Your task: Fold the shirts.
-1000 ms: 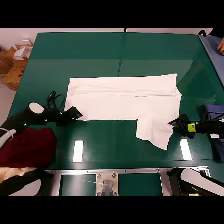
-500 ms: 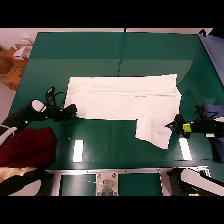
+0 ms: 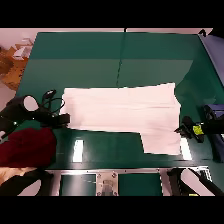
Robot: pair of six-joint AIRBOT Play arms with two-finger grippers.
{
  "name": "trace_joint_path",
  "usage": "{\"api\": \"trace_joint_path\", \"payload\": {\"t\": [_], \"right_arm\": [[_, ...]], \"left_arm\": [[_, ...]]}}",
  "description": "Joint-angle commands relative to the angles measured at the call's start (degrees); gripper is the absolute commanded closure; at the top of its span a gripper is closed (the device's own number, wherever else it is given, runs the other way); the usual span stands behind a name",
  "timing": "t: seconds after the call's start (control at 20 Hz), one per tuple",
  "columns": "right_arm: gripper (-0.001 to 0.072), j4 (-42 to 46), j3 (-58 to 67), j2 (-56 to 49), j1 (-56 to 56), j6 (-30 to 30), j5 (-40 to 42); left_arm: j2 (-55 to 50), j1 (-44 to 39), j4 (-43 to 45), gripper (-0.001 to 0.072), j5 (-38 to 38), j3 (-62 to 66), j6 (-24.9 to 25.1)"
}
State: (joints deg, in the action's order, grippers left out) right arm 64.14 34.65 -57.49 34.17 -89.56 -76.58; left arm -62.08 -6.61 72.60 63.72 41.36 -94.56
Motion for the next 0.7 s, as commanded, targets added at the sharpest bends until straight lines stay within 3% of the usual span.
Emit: {"api": "trace_joint_path", "payload": {"t": [0.0,0.15,0.3,0.65], "right_arm": [[0.0696,-2.1,2.8,2.6,-0.1,-1.2,-3.0],[0.0696,-9.4,9.8,2.2,-0.5,-0.2,-1.2],[0.0696,-10.9,18.0,-3.1,-4.0,-0.2,1.0],[0.0696,-13.9,38.4,-28.4,-8.8,0.4,6.9]], "left_arm": [[0.7,0.0,-1.6,0.0686,2.7,0.2,2.1],[-0.1,0.0,-3.4,0.0686,0.8,3.9,2.5],[-4.4,0.0,-3.1,0.0686,-1.7,13.5,2.5],[-29.4,0.0,-3.0,0.0686,-1.6,41.8,2.5]]}}
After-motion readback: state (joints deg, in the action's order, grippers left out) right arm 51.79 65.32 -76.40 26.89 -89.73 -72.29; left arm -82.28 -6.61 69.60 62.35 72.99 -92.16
